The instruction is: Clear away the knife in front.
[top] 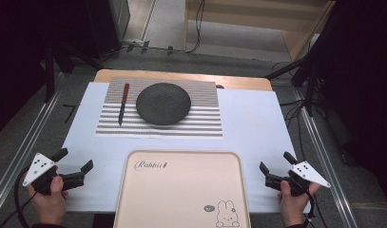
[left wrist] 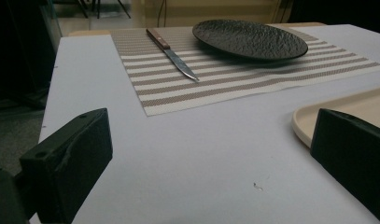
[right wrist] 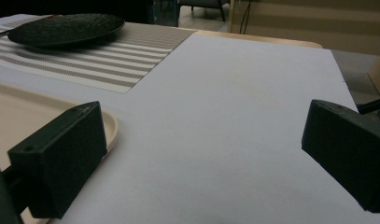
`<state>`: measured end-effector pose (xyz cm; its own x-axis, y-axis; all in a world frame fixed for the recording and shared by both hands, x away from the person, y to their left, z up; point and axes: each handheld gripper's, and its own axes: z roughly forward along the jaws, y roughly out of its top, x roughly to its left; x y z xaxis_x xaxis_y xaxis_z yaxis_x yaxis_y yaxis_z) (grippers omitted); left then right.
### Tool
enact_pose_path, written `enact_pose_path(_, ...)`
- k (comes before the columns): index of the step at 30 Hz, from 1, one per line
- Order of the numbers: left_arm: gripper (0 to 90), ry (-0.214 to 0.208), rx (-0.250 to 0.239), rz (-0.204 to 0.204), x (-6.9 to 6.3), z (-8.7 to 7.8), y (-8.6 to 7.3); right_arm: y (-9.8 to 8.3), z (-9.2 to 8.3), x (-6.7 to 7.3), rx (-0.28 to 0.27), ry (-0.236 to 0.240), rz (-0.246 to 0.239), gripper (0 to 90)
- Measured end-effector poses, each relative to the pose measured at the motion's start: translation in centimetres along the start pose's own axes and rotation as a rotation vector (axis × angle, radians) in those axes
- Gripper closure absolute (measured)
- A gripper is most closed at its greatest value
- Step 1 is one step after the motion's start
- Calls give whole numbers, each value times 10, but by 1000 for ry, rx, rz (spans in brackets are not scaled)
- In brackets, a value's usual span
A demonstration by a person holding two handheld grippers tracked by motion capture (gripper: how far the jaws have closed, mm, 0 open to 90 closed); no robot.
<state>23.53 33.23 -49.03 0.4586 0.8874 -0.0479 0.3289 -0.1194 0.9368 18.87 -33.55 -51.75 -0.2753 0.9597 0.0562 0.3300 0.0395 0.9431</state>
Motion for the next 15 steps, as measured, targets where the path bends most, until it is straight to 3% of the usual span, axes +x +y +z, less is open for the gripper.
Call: enact_pose_path(15,0,6,-4,16,-3,-2,1,0,0,1,1,5,-3,0)
